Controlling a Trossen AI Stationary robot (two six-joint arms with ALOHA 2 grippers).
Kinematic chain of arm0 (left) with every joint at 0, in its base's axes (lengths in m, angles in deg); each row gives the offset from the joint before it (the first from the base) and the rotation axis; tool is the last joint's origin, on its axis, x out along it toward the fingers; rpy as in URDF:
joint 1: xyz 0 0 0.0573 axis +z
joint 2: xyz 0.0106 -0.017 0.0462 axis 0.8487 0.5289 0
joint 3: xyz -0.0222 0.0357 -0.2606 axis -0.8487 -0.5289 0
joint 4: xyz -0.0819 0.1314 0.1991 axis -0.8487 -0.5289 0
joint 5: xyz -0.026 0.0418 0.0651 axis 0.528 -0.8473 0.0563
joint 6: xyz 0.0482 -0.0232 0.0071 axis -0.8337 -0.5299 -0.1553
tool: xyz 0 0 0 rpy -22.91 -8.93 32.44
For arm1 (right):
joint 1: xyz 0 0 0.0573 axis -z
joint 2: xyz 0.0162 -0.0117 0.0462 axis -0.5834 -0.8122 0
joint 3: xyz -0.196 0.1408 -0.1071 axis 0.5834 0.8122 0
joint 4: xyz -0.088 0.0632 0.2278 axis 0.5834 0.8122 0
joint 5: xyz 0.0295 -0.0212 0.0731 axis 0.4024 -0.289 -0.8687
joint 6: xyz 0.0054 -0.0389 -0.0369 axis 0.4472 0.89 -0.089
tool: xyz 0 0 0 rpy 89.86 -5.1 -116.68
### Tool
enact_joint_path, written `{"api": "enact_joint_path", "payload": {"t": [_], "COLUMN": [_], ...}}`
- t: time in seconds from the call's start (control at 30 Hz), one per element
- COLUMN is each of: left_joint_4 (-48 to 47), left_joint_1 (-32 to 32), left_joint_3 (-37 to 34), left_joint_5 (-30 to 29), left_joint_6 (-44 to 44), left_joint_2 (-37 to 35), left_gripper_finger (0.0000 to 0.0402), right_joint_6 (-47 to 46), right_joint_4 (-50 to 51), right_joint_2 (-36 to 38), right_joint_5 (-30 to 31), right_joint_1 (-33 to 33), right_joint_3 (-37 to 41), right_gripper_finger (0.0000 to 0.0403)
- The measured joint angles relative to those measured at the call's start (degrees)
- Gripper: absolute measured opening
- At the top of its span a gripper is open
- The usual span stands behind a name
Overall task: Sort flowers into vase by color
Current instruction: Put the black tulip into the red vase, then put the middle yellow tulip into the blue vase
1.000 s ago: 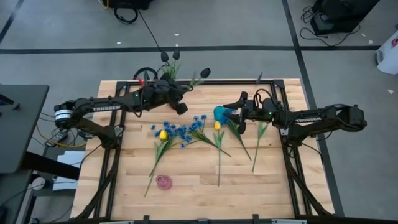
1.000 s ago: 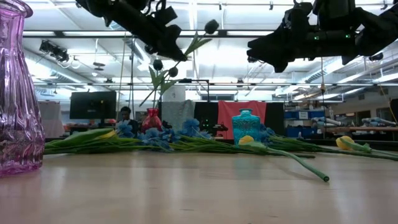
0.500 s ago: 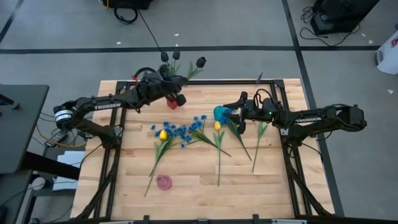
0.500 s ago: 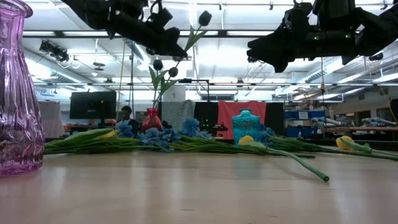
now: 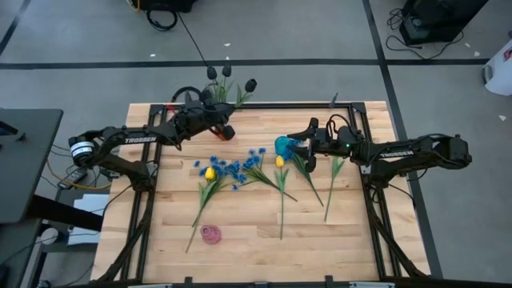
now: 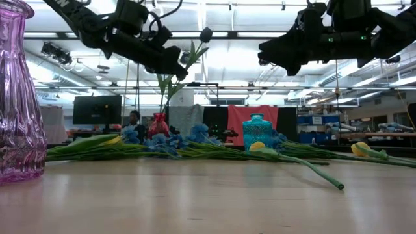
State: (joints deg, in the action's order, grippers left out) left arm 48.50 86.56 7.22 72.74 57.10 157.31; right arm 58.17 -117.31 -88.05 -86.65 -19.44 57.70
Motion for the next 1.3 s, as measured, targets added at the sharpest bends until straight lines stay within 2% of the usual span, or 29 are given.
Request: {"api": "enact_joint_path", "payload": {"t": [0.27, 0.57, 0.7, 1.0, 1.13, 1.3], "left_joint_4": [-0.34, -5.40, -8.04, -10.28, -12.60, -20.29], "left_joint_1": [0.00, 0.02, 0.00, -0.36, -0.95, -1.58], "left_joint_3": [-2.36, -2.38, -2.38, -2.38, -2.38, -2.38], "left_joint_5": [-1.32, -9.63, -10.30, -9.66, -9.30, -9.14], "left_joint_6": [0.48, 2.35, 3.43, 4.57, 4.03, 5.76], "left_joint_2": [0.00, 0.00, 0.00, -0.19, -2.38, -8.81], "left_gripper_finger": [0.0026, 0.0032, 0.0057, 0.0143, 0.0153, 0.0153], "right_joint_6": [0.02, 0.05, 0.63, 0.61, 0.61, 0.79], "right_joint_4": [0.36, 0.92, 1.37, 1.54, 2.38, 2.60], "right_joint_2": [0.00, -0.02, -0.02, -0.02, -0.02, -0.02], "right_joint_5": [-0.58, -0.60, -0.60, -0.54, -0.13, -0.10], "right_joint_1": [0.00, 0.00, -0.02, -0.02, 0.02, 0.24], "right_joint_3": [0.00, 0.00, 0.00, 0.00, 0.00, 0.00], "right_gripper_finger": [0.0197, 0.0197, 0.0197, 0.0197, 0.0197, 0.0197]}}
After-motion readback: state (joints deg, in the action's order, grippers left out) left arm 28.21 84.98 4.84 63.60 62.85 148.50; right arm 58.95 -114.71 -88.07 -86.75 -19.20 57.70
